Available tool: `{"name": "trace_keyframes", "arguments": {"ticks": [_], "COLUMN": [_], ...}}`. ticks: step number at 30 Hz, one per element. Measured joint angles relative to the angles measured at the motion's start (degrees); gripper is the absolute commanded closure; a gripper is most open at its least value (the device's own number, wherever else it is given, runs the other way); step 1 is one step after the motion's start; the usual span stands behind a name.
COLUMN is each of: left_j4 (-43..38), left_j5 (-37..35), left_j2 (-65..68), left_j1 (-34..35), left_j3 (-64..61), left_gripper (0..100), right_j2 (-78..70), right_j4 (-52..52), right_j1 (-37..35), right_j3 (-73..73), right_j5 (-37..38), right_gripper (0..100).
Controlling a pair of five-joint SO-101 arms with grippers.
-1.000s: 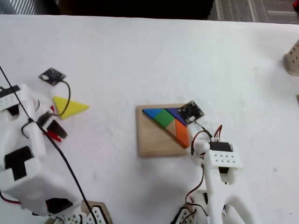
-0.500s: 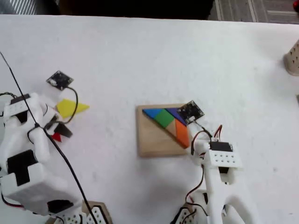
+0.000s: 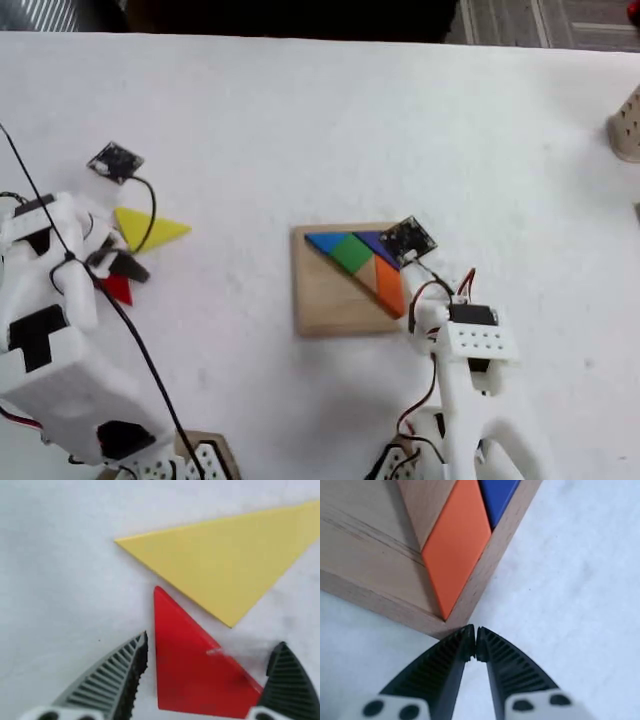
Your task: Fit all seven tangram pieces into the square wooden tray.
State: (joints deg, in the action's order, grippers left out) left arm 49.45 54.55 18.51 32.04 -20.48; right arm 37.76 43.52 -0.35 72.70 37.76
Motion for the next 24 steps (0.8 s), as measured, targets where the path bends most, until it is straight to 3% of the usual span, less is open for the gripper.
{"name": "trace_keyframes", "arguments": {"ticks": [13,17,24], "left_j4": [2.46,8.09,15.91], "left_j5": [-0.26,-5.19,-20.92], "left_j2": [-1.32,-4.04,-7.38], "left_j1": [1.67,3.6,6.42], "left_j3": [0.09,-0.88,-0.88], "left_gripper": [64,64,64], "right_j2": [0.0,0.0,0.0], "right_j4": [0.0,0.0,0.0], "right_j1": [0.0,0.0,0.0], "right_j3": [0.0,0.0,0.0], "right_j5": [0.0,0.18,0.18], "right_gripper": [97.8,97.8,97.8]}}
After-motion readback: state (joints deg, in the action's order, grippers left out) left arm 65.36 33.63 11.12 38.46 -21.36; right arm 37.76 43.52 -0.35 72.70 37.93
